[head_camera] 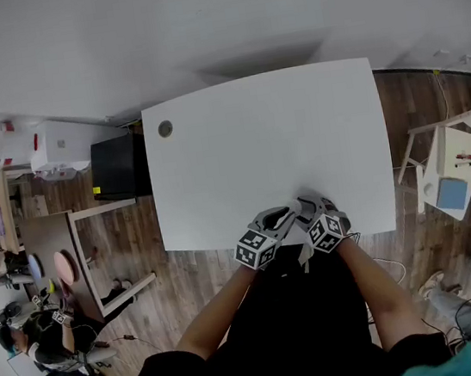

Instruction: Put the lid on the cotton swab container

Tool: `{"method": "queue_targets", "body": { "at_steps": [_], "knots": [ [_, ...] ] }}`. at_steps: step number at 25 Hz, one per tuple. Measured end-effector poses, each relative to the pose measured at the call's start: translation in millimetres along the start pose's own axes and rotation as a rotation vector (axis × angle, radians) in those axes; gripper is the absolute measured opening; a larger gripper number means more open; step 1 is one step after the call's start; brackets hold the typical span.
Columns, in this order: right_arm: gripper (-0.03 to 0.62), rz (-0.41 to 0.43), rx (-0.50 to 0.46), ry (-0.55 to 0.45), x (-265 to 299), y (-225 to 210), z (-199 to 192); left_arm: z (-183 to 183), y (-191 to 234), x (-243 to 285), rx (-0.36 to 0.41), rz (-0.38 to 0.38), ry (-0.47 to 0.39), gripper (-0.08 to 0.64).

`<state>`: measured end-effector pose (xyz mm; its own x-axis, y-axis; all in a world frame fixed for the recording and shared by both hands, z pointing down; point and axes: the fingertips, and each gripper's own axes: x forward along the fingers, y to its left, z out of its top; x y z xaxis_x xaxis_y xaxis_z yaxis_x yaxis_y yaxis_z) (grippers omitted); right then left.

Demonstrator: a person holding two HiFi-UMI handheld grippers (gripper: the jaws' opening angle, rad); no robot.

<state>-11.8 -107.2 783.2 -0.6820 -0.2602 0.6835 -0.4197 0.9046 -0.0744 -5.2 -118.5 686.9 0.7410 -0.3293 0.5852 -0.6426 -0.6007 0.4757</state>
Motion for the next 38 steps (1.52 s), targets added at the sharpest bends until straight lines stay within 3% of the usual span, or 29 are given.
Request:
{"method": "queue_targets", "body": {
  "at_steps": [11, 20, 38],
  "knots": [
    [0.250, 0.019, -0.007, 0.015, 3, 1, -6, -8, -2, 16, 0.011, -0.029, 0.037, 0.072],
    [0.249, 0.030, -0.011, 0.020, 5, 0, -5, -17, 3, 27, -0.017, -0.007, 0.059, 0.051],
    [0.247, 0.035, -0.017, 0.018, 3, 0, -7, -21, 8, 35, -0.002, 0.031, 0.095, 0.014]
  ]
}}
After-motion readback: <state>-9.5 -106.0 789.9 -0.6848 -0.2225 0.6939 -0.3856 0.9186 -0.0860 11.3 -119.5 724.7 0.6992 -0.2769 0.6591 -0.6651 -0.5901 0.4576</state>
